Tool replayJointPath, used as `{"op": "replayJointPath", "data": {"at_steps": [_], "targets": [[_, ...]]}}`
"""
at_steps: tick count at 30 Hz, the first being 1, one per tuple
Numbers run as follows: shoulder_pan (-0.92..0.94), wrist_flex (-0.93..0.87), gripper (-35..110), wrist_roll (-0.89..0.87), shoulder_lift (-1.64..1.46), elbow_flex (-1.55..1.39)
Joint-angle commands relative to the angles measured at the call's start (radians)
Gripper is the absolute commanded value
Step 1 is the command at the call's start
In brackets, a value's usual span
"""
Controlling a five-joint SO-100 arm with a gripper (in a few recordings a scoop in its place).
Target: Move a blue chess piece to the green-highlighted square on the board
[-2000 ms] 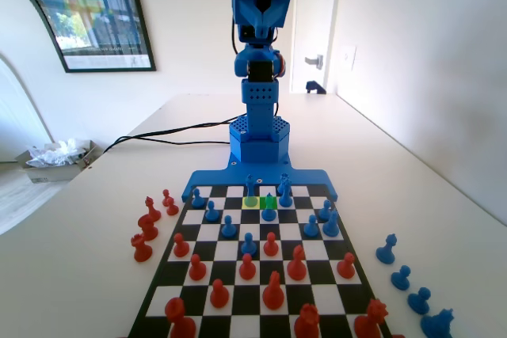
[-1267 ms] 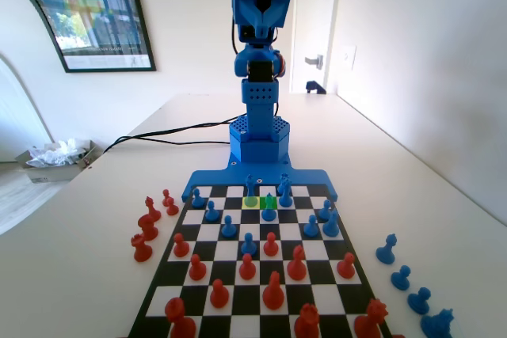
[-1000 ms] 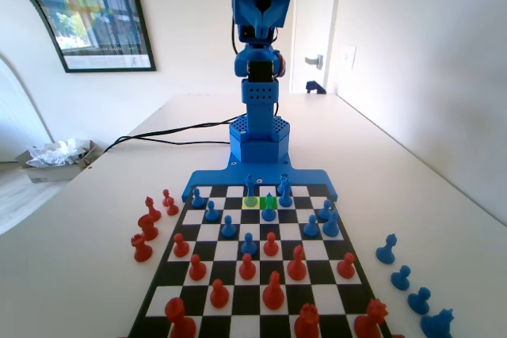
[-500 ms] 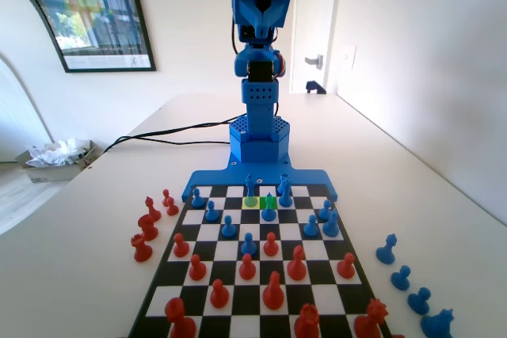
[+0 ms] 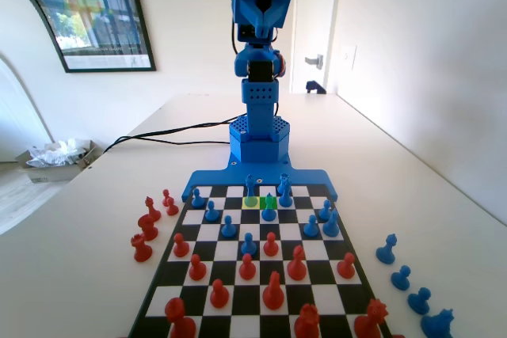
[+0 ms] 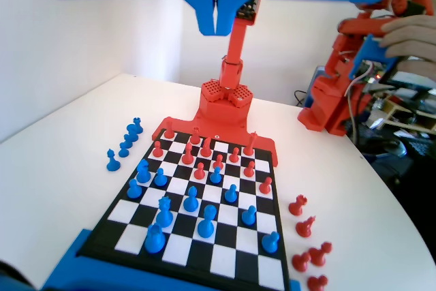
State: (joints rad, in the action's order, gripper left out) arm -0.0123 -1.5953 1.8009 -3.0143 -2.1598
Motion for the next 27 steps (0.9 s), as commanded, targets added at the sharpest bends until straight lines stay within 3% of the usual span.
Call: {"op": "replayJointPath", "data": {"at_steps": [1,7,15,22,27], "targets": [[-0.043,-0.041,1,0.063,0.094,0.135],[-0.114,-0.264,1,0.273,0.359,0.391],[-0.107,-0.252,1,0.588,0.615,0.433],[-0.031,-0.212,1,0.742,0.753,0.449],[-0.012,-0.212,1,0.75,0.859,0.413]]}}
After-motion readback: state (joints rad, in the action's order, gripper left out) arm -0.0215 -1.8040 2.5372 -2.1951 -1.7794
